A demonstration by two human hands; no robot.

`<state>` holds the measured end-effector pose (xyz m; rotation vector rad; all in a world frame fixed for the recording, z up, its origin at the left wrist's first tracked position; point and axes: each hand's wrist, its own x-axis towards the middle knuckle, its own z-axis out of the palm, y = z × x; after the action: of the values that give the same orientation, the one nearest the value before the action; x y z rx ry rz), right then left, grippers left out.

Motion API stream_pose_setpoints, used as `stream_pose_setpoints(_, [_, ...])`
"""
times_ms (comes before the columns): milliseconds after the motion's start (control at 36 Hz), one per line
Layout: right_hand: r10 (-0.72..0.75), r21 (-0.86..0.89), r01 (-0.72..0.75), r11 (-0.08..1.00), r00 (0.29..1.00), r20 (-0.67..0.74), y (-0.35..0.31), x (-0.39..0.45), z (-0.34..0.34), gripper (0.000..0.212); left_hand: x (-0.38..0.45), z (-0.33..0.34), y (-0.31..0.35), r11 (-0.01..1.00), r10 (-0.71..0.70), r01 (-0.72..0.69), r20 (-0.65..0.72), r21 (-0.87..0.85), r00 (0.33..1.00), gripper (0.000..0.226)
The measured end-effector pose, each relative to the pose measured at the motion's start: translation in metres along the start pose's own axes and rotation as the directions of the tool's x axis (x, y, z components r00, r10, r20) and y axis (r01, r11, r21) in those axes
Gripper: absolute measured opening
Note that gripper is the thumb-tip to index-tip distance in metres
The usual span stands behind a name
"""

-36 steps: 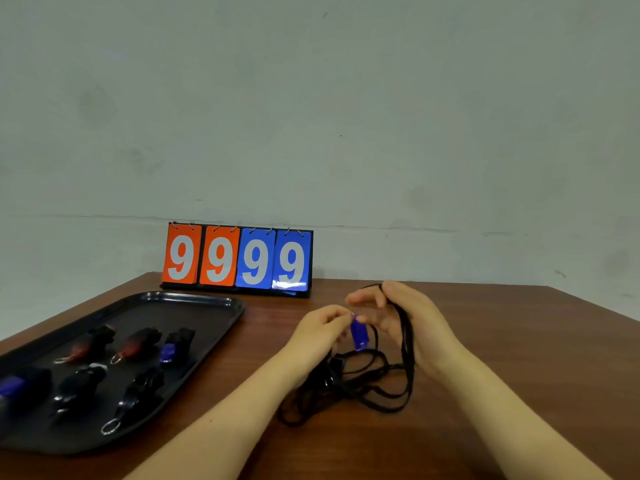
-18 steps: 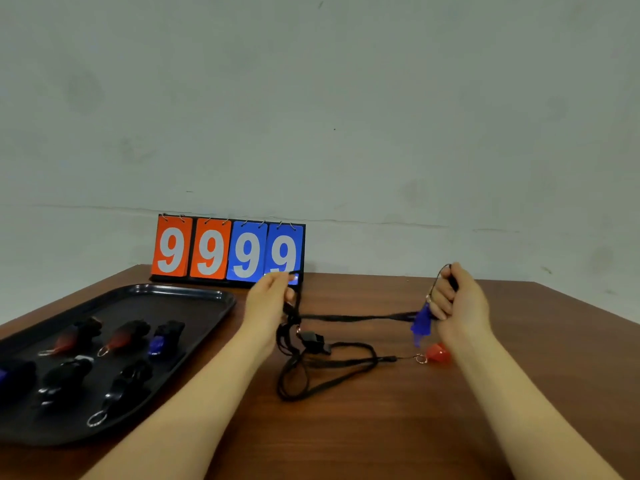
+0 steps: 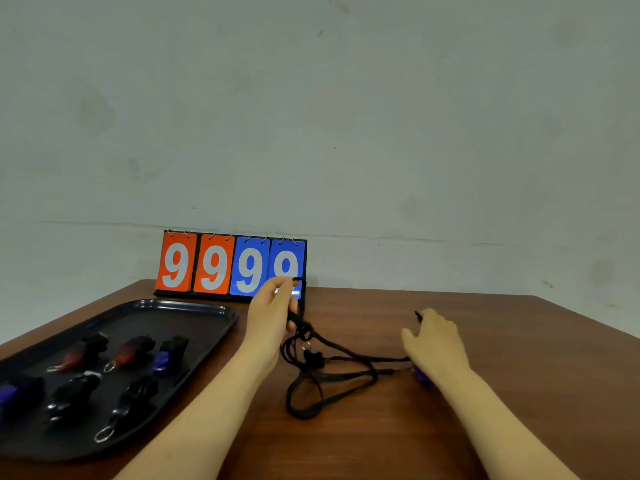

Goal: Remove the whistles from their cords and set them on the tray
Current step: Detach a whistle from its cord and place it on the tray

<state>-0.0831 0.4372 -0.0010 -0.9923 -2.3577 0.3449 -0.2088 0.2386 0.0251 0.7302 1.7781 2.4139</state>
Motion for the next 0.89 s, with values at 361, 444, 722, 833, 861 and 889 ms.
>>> stream_pose_setpoints(361, [-0.391,0.597,0.312,0.739,0.92,0.003,-0.061,-0.046,-0.003,0.016,-0.01,0.012,0.006,0.997,-0.029,0.038,0.122,-0.07,0.992,0.018])
stream_pose_setpoints(444, [-0.436,0.693,0.271,0.668,0.897,0.07,-0.072,-0.056,0.002,0.019,-0.011,0.014,0.003,0.999,-0.021,0.025,0.127,-0.027,0.992,0.017])
stream_pose_setpoints(722, [-0.32,0.786,0.116,0.608,0.941,0.109,-0.069,-0.046,0.003,0.019,-0.004,0.013,-0.003,0.998,0.004,-0.005,0.016,0.067,1.0,0.021])
stream_pose_setpoints(833, [-0.267,0.817,0.072,0.572,0.958,0.102,-0.065,-0.041,0.0,0.021,-0.001,0.008,0.003,0.943,-0.159,0.151,-0.002,-0.297,0.987,0.016])
stream_pose_setpoints(861, [-0.258,0.826,0.061,0.56,0.96,0.104,-0.064,-0.041,-0.001,0.021,-0.002,0.006,0.004,0.905,-0.189,0.177,0.007,-0.386,0.982,0.015])
stream_pose_setpoints(889, [-0.254,0.832,0.053,0.552,0.961,0.107,-0.064,-0.041,-0.001,0.02,-0.002,0.005,0.006,0.869,-0.215,0.199,0.018,-0.453,0.977,0.014])
